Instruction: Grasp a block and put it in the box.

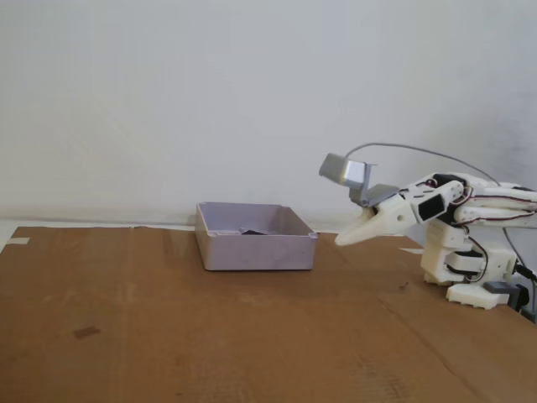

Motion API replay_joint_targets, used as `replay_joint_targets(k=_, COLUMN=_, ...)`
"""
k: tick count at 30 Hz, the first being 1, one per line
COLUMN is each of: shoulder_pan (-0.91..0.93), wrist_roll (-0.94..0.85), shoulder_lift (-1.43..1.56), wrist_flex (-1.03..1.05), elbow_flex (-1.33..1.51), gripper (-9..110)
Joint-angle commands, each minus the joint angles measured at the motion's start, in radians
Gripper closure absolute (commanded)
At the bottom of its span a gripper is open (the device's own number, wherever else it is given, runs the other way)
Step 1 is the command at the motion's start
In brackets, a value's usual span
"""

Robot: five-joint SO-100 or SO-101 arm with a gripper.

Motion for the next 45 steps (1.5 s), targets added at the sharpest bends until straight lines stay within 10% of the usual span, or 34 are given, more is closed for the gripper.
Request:
replay_joint_targets(k=1, shoulder_pan=-0.009, wrist_roll=0.000, shoulder_lift=0.071, wrist_flex=-0.038, elbow_flex=0.005, gripper=101)
replay_joint_targets(k=45, shoulder_pan=-0.067, wrist_roll=-0.006, shoulder_lift=0.149, wrist_flex=0.701, elbow_flex=0.054, gripper=101)
